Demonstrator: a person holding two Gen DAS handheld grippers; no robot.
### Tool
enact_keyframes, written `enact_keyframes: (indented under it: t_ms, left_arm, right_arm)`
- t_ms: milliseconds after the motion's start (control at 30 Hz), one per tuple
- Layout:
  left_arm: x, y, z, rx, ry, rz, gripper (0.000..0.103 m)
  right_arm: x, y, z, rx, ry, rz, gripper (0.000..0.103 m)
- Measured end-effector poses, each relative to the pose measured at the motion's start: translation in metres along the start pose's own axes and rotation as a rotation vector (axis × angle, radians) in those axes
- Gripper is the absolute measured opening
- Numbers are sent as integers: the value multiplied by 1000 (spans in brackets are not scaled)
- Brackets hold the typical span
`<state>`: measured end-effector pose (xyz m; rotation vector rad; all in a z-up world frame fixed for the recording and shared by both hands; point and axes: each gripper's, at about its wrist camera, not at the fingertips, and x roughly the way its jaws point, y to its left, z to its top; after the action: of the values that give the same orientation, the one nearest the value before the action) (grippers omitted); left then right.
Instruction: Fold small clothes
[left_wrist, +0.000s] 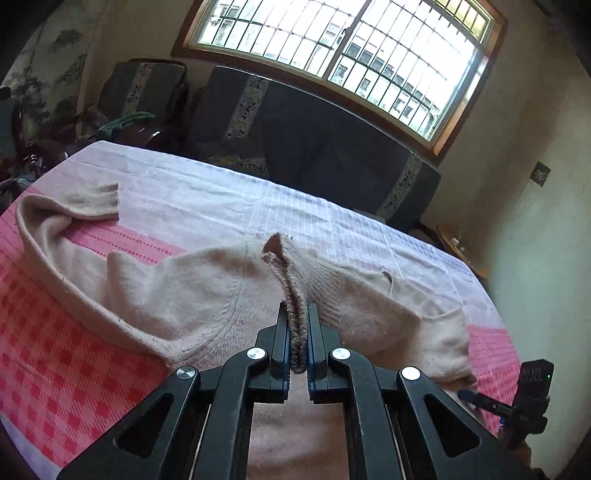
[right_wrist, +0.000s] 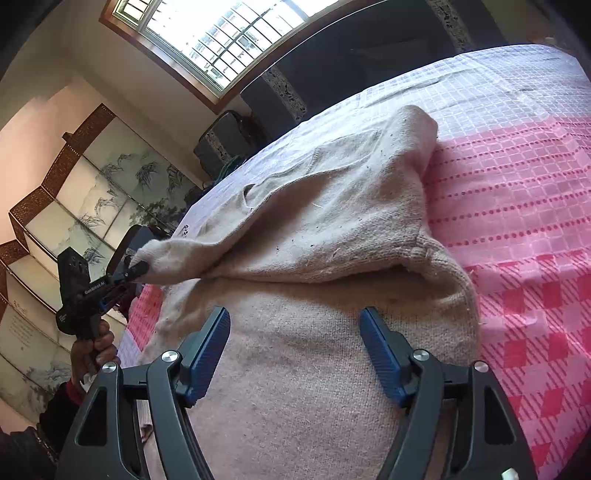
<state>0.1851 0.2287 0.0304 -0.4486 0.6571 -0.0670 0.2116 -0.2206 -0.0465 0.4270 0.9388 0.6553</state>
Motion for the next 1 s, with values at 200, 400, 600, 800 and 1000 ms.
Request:
enact_keyframes:
  t_ms: [200,400,600,800,1000]
  left_arm:
    - [42,52,-6,-123,58,132,6]
    - [63,67,-34,-123,60,117,6]
    - [62,74,-39,-166,62,98,13]
    - [65,66,-40,-137,80,120,25]
    - [74,41,-40,1,110,175,50]
  right_arm:
    - [-5,-9,0,48,-26,15,78]
    - [-2,-19,8,123,-29,31,80]
    - [9,-23,30,223,-92,-20,80]
    - [15,-57,36,391,-144,-60,8]
    - [-11,-80,19,530,-259,-84,6]
